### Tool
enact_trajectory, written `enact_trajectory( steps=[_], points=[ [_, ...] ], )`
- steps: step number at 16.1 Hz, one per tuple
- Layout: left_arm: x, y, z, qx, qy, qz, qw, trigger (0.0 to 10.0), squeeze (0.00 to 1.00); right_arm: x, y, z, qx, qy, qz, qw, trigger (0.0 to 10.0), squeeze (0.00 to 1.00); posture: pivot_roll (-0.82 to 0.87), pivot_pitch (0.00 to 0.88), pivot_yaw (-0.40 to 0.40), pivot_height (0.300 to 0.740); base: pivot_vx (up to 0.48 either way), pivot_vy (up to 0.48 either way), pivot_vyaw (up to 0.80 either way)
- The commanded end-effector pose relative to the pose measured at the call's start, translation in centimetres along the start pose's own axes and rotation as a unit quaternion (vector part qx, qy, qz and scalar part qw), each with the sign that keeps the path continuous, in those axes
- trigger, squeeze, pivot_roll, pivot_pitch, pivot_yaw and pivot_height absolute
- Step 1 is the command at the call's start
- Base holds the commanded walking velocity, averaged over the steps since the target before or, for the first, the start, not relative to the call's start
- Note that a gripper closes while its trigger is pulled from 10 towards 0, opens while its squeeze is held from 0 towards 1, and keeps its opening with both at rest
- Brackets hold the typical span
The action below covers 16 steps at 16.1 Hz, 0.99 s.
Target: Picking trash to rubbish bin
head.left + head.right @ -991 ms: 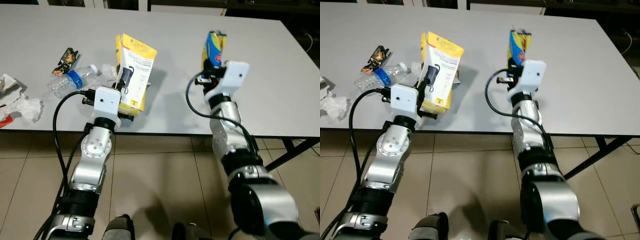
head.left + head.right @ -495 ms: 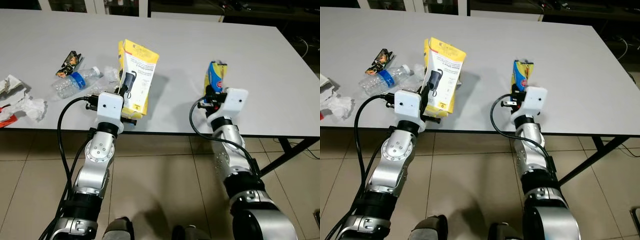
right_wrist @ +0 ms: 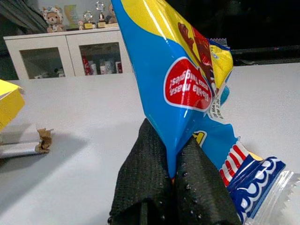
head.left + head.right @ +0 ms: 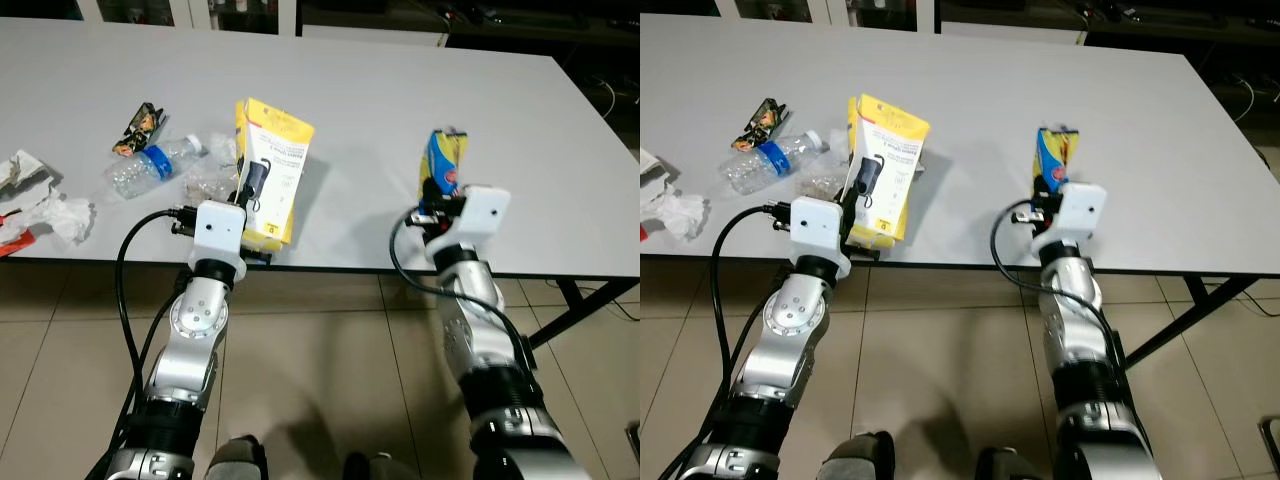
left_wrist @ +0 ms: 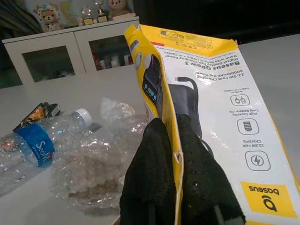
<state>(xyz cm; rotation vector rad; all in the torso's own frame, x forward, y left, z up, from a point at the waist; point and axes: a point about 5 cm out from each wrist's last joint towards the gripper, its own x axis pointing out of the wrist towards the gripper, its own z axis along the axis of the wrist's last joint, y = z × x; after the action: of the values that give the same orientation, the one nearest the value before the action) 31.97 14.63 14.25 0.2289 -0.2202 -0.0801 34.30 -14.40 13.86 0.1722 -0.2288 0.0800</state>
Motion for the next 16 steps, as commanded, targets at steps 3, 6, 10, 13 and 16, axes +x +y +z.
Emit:
enact_trajectory(
  steps=[3, 6, 10, 13, 16],
  points=[
    [-0.3, -0.5, -0.1, -0.001, 0.002, -0.006, 1.0, 10.0, 0.0, -1.2, -0.5, -0.4, -0.005, 0.015, -0.017, 1.0, 10.0, 0.0, 0.03, 0.092, -0.056, 0.74, 0.0, 0.0, 0.0],
    [0.1, -0.4, 0.2, -0.001, -0.003, -0.006, 1.0, 10.0, 0.0, -1.3, -0.3, 0.0, -0.005, 0.007, -0.018, 1.0, 10.0, 0.0, 0.03, 0.088, -0.052, 0.74, 0.0, 0.0, 0.0],
    [0.3, -0.4, 0.8, 0.002, -0.013, -0.009, 1.0, 10.0, 0.0, -1.1, -0.6, 1.1, -0.013, -0.011, -0.024, 1.0, 10.0, 0.0, 0.02, 0.091, -0.046, 0.74, 0.0, 0.0, 0.0],
    [0.1, -0.5, 0.7, 0.006, -0.012, -0.013, 1.0, 10.0, 0.0, -1.4, -0.4, 0.8, -0.011, -0.004, -0.025, 1.0, 10.0, 0.0, 0.02, 0.103, -0.042, 0.74, 0.0, 0.0, 0.0],
    [0.1, -0.4, 0.7, 0.007, -0.011, -0.014, 1.0, 10.0, 0.0, -1.6, 0.0, 0.5, -0.006, 0.004, -0.023, 1.0, 10.0, 0.0, 0.02, 0.109, -0.042, 0.74, 0.0, 0.0, 0.0]
  ],
)
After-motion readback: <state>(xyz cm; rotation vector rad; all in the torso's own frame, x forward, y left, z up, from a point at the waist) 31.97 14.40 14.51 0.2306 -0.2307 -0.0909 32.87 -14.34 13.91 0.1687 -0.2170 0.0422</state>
